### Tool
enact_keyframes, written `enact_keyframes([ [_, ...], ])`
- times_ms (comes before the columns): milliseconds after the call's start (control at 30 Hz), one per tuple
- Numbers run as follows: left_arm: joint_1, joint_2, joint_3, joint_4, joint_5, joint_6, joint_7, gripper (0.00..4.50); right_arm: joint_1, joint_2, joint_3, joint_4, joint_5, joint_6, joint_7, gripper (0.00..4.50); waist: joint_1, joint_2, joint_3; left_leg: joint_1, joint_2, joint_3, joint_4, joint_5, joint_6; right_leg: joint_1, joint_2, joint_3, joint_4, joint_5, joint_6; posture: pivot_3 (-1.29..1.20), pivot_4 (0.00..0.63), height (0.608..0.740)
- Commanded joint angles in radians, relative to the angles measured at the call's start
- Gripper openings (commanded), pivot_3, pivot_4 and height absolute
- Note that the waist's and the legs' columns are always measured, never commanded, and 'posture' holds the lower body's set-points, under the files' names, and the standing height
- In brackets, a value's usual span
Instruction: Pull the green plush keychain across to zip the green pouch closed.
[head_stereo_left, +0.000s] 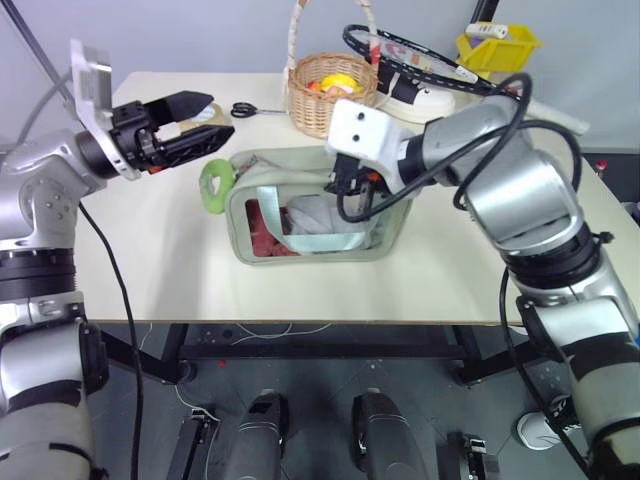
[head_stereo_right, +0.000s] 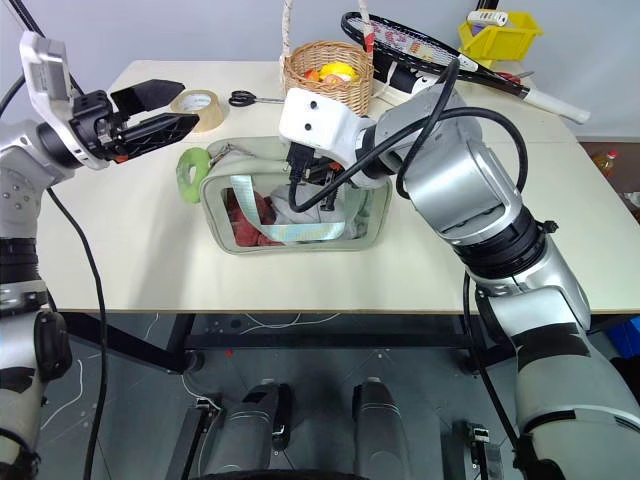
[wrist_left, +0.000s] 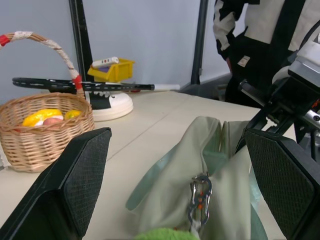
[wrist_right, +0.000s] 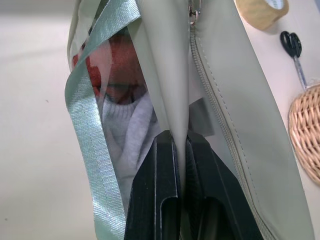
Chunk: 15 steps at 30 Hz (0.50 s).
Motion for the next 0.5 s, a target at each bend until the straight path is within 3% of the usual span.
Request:
enact_keyframes([
  [33,-0.021,0.018,0.010,-0.024,0.006,-0.015,-0.007,4.50,-0.012,0.016,-0.002,0.033,-0.007,0.032,-0.072,0.03,0.000,0.000,0.000,0.000,0.000,0.000,0.000,0.000,0.000,0.000,0.000,0.000,0.000,0.000,0.000,0.00,0.150,0.644],
  [500,-0.025,0.019,0.000,-0.024,0.021,-0.012,-0.021,4.50,-0.037,0.019,-0.022,0.034,0.054,0.066,-0.141,0.03,0.001,0.000,0.000,0.000,0.000,0.000,0.000,0.000,0.000,0.001,0.000,0.000,0.000,0.000,0.000,0.00,0.150,0.644],
])
